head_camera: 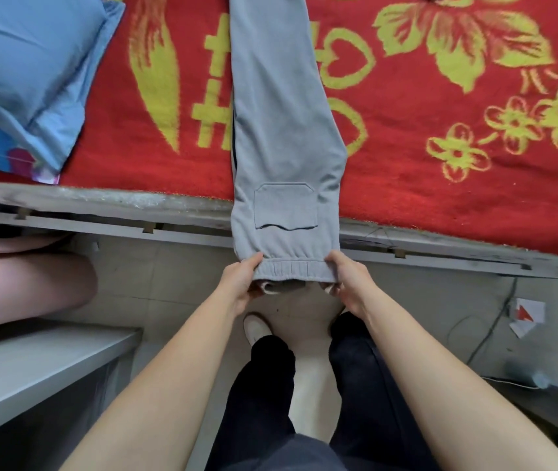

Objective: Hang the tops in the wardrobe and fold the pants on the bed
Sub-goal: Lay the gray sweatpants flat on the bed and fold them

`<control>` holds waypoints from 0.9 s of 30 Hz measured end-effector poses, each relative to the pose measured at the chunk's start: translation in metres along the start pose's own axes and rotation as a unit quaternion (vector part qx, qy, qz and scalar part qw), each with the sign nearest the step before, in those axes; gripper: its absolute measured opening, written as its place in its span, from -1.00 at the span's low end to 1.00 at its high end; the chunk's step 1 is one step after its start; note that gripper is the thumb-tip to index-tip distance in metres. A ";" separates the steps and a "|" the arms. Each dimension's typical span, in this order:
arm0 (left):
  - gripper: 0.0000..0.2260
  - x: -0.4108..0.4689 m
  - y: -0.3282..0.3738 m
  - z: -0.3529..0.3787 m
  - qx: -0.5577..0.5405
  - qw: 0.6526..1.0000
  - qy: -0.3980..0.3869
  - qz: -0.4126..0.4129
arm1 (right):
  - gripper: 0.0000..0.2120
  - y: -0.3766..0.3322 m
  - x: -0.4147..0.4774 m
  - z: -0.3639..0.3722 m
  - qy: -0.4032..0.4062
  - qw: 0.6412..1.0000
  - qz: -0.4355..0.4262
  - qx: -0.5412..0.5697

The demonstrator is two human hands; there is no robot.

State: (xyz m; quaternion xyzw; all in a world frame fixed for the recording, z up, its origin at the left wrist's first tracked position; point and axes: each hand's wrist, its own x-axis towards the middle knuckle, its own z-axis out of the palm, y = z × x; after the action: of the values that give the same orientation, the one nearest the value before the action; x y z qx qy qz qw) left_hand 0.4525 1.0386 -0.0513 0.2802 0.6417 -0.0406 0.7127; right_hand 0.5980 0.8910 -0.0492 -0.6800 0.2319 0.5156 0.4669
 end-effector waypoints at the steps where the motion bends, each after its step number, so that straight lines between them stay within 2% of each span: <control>1: -0.75 -0.004 0.006 -0.001 -0.003 1.000 -0.001 0.003 | -0.80 -0.007 -0.005 0.002 -0.001 1.000 -0.004 0.001; 5: -0.77 -0.021 0.047 0.003 -0.021 0.999 0.006 0.050 | -0.82 -0.051 -0.023 0.020 -0.003 0.999 -0.032 0.035; 9: -0.70 -0.022 0.111 0.019 -0.011 0.994 0.008 0.112 | -0.75 -0.113 -0.021 0.042 0.003 0.995 -0.096 0.003; 13: -0.86 0.006 0.187 0.046 -0.018 0.988 0.011 0.153 | -0.83 -0.190 0.018 0.069 0.006 0.992 -0.123 -0.006; 16: -0.65 0.047 0.231 0.063 -0.033 0.981 0.008 0.193 | -0.68 -0.244 0.063 0.091 -0.030 0.991 -0.132 0.008; 18: -0.50 0.077 0.245 0.069 0.036 0.971 0.065 0.226 | -0.62 -0.265 0.097 0.101 -0.032 0.990 -0.134 -0.004; 20: -0.50 0.100 0.244 0.068 0.187 0.936 0.115 0.277 | -0.69 -0.269 0.123 0.103 -0.018 0.987 -0.149 -0.053; 22: -0.53 0.122 0.231 0.066 0.384 0.861 0.103 0.316 | -0.71 -0.259 0.149 0.098 0.009 0.964 -0.192 -0.182; 23: -0.53 0.133 0.223 0.065 0.475 0.817 0.085 0.316 | -0.62 -0.252 0.160 0.093 0.022 0.932 -0.225 -0.283; 25: -0.51 0.151 0.208 0.065 0.612 0.736 0.060 0.282 | -0.45 -0.234 0.176 0.081 0.016 0.834 -0.276 -0.477; 27: -0.50 0.165 0.197 0.070 0.691 0.677 0.057 0.248 | -0.37 -0.219 0.188 0.072 -0.034 0.748 -0.299 -0.592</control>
State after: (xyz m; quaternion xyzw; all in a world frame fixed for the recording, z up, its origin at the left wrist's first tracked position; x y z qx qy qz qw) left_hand 0.6255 1.2221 -0.1360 0.8434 0.3773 -0.2784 0.2624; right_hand 0.8054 1.0851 -0.1378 -0.8364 -0.3513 0.4063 0.1090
